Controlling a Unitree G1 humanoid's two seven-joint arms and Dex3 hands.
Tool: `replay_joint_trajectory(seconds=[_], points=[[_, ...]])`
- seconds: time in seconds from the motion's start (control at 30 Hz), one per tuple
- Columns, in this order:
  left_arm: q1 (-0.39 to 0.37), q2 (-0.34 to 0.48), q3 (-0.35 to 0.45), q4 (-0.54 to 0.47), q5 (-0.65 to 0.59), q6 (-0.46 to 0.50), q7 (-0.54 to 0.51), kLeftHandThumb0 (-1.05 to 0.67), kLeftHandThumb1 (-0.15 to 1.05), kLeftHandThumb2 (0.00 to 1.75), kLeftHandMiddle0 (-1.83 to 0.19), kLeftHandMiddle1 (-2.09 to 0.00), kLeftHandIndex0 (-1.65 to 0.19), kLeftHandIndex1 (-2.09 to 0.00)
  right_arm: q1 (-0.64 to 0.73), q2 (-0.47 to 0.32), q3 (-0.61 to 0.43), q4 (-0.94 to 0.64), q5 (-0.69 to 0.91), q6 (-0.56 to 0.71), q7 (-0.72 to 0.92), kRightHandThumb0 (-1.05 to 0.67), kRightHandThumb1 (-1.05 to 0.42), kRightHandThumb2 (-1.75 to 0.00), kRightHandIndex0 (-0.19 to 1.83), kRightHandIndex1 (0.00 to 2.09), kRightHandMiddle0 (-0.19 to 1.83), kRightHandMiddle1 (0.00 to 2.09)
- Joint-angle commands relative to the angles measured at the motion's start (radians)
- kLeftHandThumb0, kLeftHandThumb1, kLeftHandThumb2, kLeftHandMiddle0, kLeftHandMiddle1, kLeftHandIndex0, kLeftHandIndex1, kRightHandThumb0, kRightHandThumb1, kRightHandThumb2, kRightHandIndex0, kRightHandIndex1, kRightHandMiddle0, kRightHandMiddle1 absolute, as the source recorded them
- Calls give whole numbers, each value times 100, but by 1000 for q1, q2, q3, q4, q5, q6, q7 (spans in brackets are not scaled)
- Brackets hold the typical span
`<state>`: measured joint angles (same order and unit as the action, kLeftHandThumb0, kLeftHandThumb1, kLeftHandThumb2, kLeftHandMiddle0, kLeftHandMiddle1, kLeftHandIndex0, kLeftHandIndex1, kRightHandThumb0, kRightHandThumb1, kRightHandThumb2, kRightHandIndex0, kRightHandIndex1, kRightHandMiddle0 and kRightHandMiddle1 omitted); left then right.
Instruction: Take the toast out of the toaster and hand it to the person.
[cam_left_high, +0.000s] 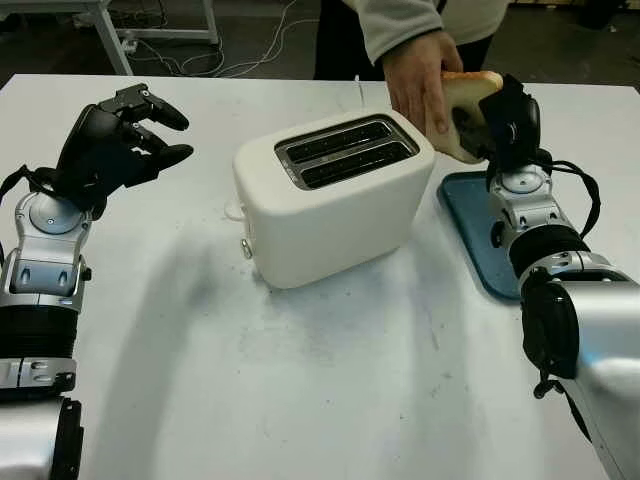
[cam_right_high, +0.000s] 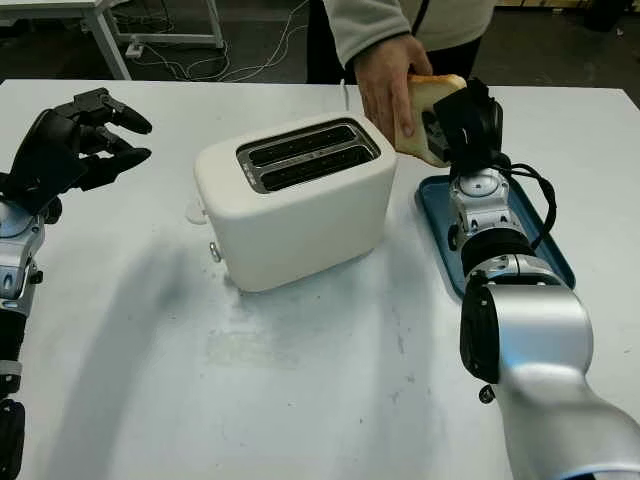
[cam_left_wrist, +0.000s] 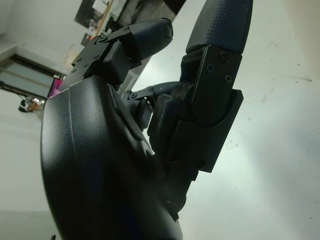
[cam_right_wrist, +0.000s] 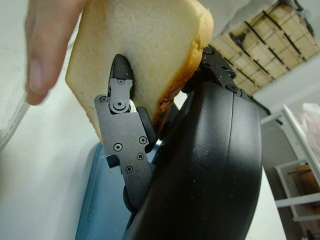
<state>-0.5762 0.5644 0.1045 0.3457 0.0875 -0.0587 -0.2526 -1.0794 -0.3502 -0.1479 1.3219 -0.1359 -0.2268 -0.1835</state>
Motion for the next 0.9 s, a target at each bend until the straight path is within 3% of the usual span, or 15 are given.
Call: replay_joint_trajectory(seconds=[0.0,0.5,0.67,0.7,0.77,0.83,0.87], points=[[6,2,-1,0,10,-10,8,-105,92,11,-47,-134,-41,-124,0,2,-2,0,4,-24,-4,-13,-92,-37,74,175,46,175],[2,3,-4,5,21,-18,8,-105,92,13,-49,-132,-41,-123,-4,1,3,2,-1,-10,-6,-15,-92,-37,70,175,44,175],[2,0,0,6,19,-12,8,-105,92,12,-49,-131,-41,-122,5,-7,13,1,-6,-24,49,-27,-92,-26,55,175,39,170],[3,0,0,5,19,-11,7,-105,92,12,-49,-131,-41,-122,5,-15,25,-1,-14,-21,97,-41,-92,-20,37,158,30,140],[5,1,0,-1,21,-10,8,-105,92,12,-49,-131,-41,-122,6,-38,71,-5,-46,-22,200,-59,-92,-17,20,70,22,57],[6,0,0,0,21,-11,8,-105,92,13,-49,-131,-41,-123,10,-60,115,-9,-83,-32,253,-80,-92,-18,5,17,8,12],[6,-1,1,1,19,-13,8,-105,92,12,-49,-131,-41,-123,14,-66,124,-11,-89,-41,264,-87,-92,-17,2,9,4,6]])
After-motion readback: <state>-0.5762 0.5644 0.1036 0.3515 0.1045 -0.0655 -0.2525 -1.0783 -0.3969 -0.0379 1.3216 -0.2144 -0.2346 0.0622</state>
